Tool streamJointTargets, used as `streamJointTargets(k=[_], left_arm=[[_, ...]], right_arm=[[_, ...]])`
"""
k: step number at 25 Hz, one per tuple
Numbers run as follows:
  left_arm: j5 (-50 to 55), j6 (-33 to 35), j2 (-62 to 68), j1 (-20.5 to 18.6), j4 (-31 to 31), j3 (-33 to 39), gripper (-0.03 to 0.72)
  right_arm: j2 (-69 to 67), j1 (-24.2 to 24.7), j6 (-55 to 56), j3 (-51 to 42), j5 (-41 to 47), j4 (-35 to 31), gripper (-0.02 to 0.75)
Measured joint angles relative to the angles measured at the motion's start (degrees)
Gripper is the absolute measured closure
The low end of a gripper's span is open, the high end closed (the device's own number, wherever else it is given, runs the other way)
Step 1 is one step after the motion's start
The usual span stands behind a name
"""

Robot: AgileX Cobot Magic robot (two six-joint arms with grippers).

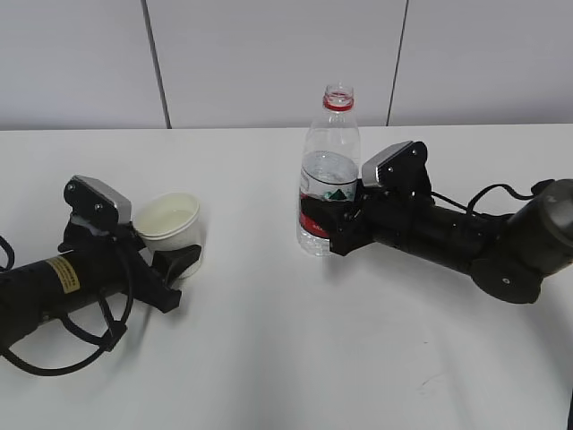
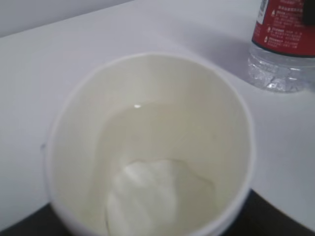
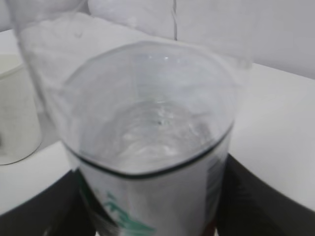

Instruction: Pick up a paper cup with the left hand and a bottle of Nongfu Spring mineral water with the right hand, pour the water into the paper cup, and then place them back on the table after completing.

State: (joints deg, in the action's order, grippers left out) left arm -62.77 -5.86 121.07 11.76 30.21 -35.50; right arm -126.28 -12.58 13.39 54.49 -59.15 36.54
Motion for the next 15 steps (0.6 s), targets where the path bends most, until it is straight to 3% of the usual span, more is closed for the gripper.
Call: streamJointTargets(k=[7,15], left_arm=[[3.85,0.00,0.00,0.00,0.57,0.00,0.115],[-2.01,0.00,-1.23,-1.00,-1.78,8.13,0.101]], right_arm=[[-0.14,0.00,-0.35,0.00,0.00,1.07,0.110],[2.01,0.11,-0.62,-5.80,-0.01,0.93,0.085]])
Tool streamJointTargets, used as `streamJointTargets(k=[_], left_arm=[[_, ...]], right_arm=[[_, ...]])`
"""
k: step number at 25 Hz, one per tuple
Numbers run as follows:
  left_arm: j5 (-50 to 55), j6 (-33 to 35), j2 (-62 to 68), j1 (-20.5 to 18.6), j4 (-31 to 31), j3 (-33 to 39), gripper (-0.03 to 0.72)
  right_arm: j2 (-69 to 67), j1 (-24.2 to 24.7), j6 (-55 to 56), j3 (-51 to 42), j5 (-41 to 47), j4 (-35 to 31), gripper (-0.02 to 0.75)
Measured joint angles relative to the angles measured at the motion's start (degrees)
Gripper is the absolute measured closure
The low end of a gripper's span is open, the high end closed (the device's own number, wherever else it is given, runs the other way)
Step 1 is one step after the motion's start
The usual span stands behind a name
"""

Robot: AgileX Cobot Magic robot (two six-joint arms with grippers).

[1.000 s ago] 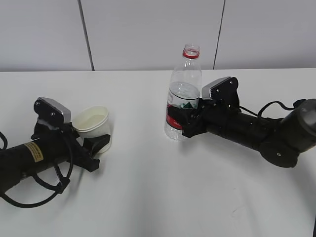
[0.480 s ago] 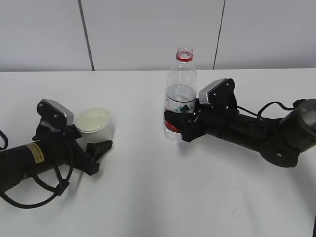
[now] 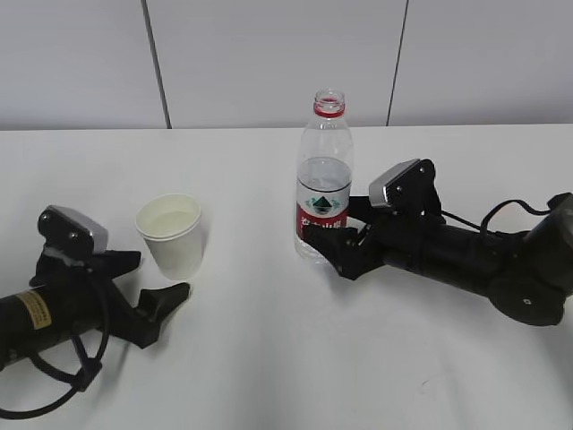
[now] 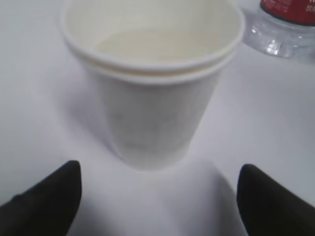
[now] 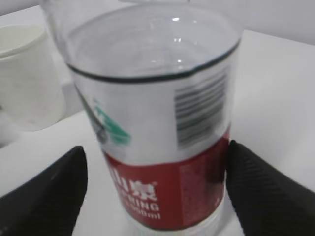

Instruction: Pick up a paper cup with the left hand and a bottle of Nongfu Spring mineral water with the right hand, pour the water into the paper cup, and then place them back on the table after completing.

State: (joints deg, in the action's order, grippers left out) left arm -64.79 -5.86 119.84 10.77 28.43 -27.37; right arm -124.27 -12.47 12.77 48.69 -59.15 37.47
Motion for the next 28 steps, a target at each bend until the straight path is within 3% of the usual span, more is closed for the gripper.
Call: streamJointTargets(k=[10,17,23,28], left_arm=[[-3.54,3.41,-0.99,-0.63,-7.08,8.40,0.102],[-1.50,3.68,-3.46,-0.63,-14.48,8.97,0.104],[-1.17,9.21,-6.26,-0.63,-23.13,8.97,0.119],[-0.87,10.29,-7.94,-0.63,-27.66,8.25,0.153]], right_arm=[[4.26,3.79,-5.23,-11.78,-5.81,-6.39,0.091],[5.47,4.44,-9.38,-15.53,-5.99,-21.77,0.121],[6.90,4.44,-14.41,-15.56,-6.08,-37.47,0.138],[7.37,4.56,-15.12,-13.41,-6.18,-43.34,0.144]])
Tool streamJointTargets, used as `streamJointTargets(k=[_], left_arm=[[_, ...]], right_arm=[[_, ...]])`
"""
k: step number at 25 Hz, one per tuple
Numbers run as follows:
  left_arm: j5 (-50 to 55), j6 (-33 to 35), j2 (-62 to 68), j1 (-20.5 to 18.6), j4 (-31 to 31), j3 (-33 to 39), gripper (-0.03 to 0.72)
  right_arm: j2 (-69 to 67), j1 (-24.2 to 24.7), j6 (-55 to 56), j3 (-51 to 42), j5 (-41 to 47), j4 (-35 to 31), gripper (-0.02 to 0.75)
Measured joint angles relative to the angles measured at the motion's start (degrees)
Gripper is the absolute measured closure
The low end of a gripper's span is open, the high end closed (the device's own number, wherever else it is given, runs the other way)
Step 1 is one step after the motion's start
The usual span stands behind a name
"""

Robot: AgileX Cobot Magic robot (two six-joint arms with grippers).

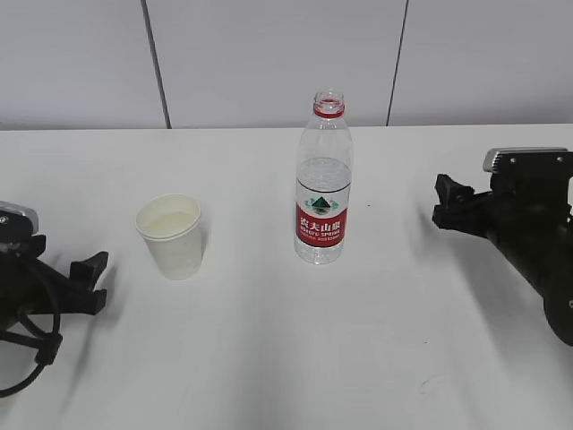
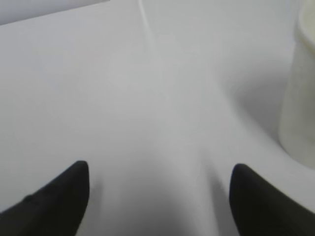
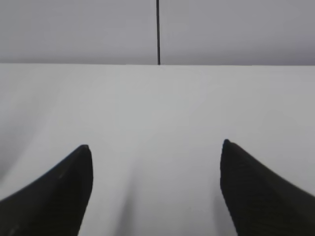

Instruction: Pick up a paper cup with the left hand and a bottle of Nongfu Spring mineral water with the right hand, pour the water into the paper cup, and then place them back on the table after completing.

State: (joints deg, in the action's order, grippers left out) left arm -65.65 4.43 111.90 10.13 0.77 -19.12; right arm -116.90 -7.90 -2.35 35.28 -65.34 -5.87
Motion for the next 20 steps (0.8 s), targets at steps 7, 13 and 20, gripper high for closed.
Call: streamJointTargets(k=[7,13,20], left_arm=[[15.08,0.15,-3.12,0.00,-0.77,-7.20,0.161],[34.15,0.18,-8.16,-0.18,-1.08,-14.62,0.166],[61.29,0.22,-14.44,-3.55,-1.08,-24.56,0.167]], right_arm=[[0.33,0.00,-0.13,5.24,5.18,-0.66,0.144],[4.69,0.00,-0.13,9.39,20.15,-0.99,0.144],[12.38,1.48,-0.24,16.30,45.79,-1.05,0.144]])
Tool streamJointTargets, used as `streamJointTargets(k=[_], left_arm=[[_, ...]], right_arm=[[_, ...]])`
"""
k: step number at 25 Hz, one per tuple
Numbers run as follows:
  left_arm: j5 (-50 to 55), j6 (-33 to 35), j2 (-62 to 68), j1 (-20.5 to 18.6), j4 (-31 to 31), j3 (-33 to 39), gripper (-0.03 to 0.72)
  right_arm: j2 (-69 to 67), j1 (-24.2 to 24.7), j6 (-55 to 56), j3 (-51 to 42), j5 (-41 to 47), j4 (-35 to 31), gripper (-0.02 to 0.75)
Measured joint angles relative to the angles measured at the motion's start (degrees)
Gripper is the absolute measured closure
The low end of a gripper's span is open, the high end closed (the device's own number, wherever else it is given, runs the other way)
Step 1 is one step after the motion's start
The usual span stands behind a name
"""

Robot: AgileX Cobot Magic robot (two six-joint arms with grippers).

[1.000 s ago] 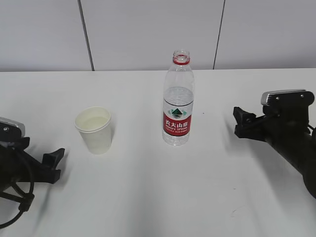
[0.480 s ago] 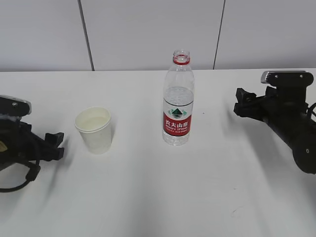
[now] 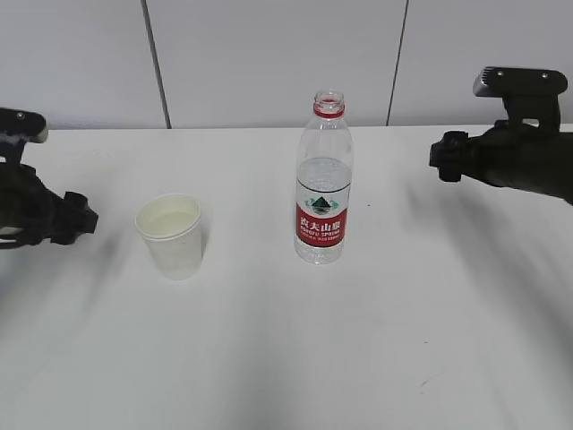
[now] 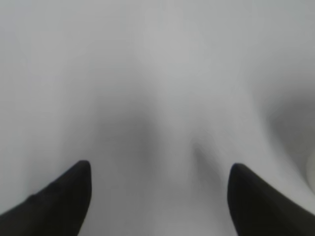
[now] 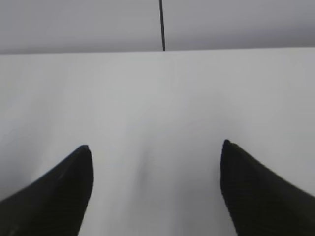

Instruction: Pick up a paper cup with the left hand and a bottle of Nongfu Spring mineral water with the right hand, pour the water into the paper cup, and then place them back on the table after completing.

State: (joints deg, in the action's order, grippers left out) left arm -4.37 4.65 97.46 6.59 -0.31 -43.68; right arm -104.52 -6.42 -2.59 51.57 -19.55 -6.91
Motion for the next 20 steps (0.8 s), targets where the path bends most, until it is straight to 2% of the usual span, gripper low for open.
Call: streamJointTargets(k=[5,10,15,20], left_arm=[[21.36,0.00,-1.77,-1.21,0.31,-8.81,0.167],[40.98,0.00,-1.77,-1.21,0.31,-17.14,0.176],[53.26,0.03,-1.77,-1.21,0.31,-22.04,0.178],[62.94,0.03,-1.77,-1.21,0.31,-24.34,0.179]], right_arm=[[0.84,0.33,0.00,5.53,21.17,0.43,0.144],[0.84,0.33,0.00,13.25,44.22,3.71,0.144],[0.84,0.33,-0.04,20.32,62.17,7.85,0.144],[0.84,0.33,-0.04,25.85,75.65,11.51,0.145]])
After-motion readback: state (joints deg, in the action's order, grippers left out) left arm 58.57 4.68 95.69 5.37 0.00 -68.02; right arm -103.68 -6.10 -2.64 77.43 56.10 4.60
